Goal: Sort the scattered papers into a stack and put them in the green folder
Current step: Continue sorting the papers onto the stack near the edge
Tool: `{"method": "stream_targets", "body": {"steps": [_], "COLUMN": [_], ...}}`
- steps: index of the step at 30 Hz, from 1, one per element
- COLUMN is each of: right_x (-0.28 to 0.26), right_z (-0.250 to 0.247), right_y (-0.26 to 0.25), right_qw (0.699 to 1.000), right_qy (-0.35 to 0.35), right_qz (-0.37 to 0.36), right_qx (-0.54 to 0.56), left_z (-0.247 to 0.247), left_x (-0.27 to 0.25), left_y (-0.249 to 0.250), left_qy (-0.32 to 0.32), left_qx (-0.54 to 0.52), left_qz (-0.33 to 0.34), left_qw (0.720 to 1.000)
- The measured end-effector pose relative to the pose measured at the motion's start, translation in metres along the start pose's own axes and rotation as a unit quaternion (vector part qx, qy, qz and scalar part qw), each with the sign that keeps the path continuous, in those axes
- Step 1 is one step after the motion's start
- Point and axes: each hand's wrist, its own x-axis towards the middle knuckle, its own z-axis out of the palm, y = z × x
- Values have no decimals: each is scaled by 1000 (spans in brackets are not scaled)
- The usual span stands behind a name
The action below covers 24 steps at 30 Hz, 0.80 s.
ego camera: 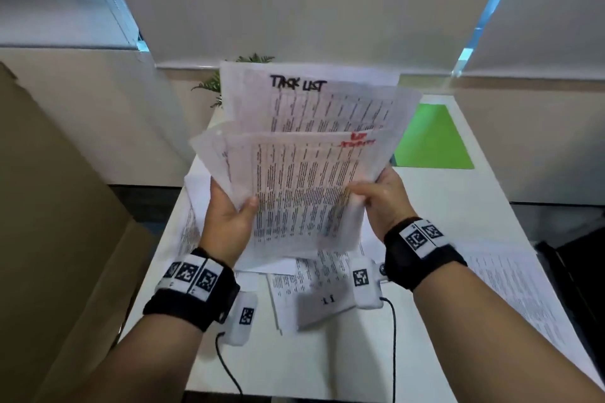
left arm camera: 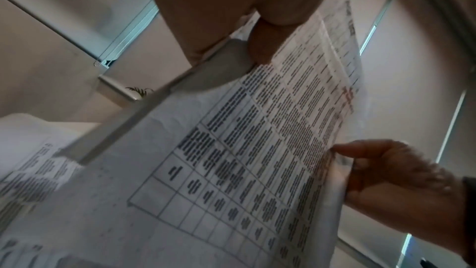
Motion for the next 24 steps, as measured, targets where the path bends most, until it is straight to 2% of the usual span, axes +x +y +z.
{"method": "stream_targets", "body": {"steps": [2,6,11,15,24], "right_x": [-7,-21,-27,-19,-7], "right_z": [7,7,0,2,-1], "right_y": [-13,-11,-6,-11,21], "right_qw": [999,997,998,998,999], "right_qy": [-1,-5,-3,-20,21], "right_qz": [-38,-46,-53,-67,23], "right_qx": [-13,-66,-44,-7,-31], "left_z": [2,4,15,20,32], "left_x": [3,-4,-8,-1,4], "left_y": [-1,-5,-12,-12,-37], "left_qy": [17,34,47,103,158], "left_qx": [-15,-35,-33,-77,-59], "left_qz": [-22,-71,-31,-27,-105], "left_qw": [1000,996,998,991,980]}}
